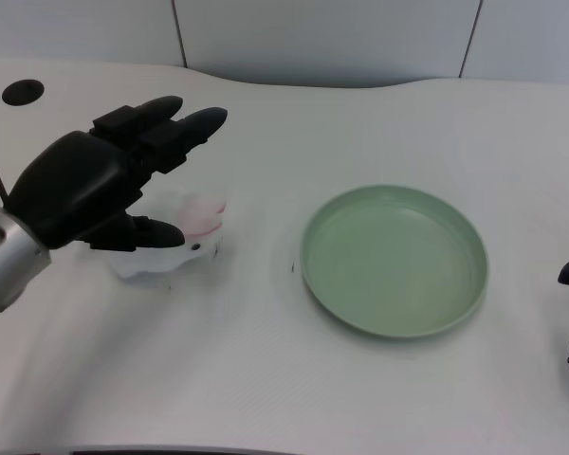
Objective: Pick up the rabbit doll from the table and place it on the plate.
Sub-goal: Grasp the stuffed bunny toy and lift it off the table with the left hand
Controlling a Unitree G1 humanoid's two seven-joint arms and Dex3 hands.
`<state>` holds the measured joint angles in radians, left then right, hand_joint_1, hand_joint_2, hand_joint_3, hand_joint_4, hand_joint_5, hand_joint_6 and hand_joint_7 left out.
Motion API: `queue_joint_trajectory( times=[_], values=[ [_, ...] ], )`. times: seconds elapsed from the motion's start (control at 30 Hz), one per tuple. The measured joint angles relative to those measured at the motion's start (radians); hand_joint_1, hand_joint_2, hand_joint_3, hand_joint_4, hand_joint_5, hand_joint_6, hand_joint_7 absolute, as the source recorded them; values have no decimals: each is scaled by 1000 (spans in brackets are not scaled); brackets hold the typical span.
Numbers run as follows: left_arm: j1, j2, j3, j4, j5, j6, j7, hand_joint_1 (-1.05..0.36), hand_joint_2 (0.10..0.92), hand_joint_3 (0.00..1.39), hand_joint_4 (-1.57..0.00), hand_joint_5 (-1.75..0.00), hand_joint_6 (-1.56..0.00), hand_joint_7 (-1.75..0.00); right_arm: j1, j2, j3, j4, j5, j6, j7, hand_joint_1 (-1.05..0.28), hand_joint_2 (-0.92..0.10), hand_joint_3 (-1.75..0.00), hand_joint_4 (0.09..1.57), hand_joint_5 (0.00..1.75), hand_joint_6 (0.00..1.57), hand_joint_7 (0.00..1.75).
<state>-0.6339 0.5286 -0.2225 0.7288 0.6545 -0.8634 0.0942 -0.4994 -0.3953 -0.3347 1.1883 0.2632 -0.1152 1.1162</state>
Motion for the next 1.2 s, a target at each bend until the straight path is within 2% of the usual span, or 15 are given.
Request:
queue_joint_trajectory(
  times=[0.1, 0.13, 0.23, 0.3, 0.37, 0.47, 0.7, 0.83, 1.0, 1.2],
  values=[
    [0, 1, -2, 0, 0, 0, 2, -575, 907, 43, 1, 1, 1, 1, 0, 0, 0, 0, 0, 0, 0, -392, -921, -197, 1567, 1746, 1277, 1746],
    [-22, -8, -13, 48, 3, 8, 11, -602, 914, 120, 1, 1, 1, 1, 2, -1, -1, 1, 0, 0, -1, -393, -921, -191, 1558, 1746, 1249, 1746],
    [-126, -68, -71, 278, 35, 103, 19, -632, 920, 229, 1, 1, 1, 1, -2, 0, 0, 0, 0, 0, 0, -370, -921, -191, 1540, 1746, 1209, 1746],
    [-169, -101, -113, 413, 54, 150, 36, -635, 921, 244, 1, 1, 1, 1, -1, 0, -1, 1, 2, 1, 5, -365, -921, -193, 1535, 1746, 1200, 1746],
    [-193, -135, -144, 495, 67, 203, 54, -522, 921, 189, 1, 1, -8, -3, 1, -1, -3, 1, 3, 4, 7, -379, -921, -198, 1540, 1746, 1207, 1746],
    [-205, -171, -178, 573, 82, 283, 74, -497, 921, 169, -12, -7, -20, -9, 1, -1, -2, 1, 3, 4, 11, -388, -921, -198, 1568, 1746, 1269, 1746],
    [-212, -176, -211, 599, 82, 302, 106, -494, 921, 163, -17, -9, -20, -8, 1, -1, -2, 0, 2, 1, 10, -386, -921, -199, 1571, 1746, 1275, 1746],
    [-219, -177, -226, 612, 82, 345, 114, -505, 921, 159, -42, -23, -16, -5, 1, -1, -2, 1, 3, 1, 15, -380, -921, -205, 1552, 1746, 1210, 1746],
    [-240, -183, -248, 620, 85, 391, 117, -527, 921, 164, -35, -21, -13, -2, 1, -1, -2, 1, 2, 0, 7, -383, -921, -194, 1549, 1746, 1216, 1746],
    [-246, -205, -285, 628, 108, 427, 146, -548, 921, 170, -24, -17, -17, -4, 1, -1, -2, 1, 2, 6, 9, -366, -921, -198, 1557, 1746, 1235, 1746]
  ],
)
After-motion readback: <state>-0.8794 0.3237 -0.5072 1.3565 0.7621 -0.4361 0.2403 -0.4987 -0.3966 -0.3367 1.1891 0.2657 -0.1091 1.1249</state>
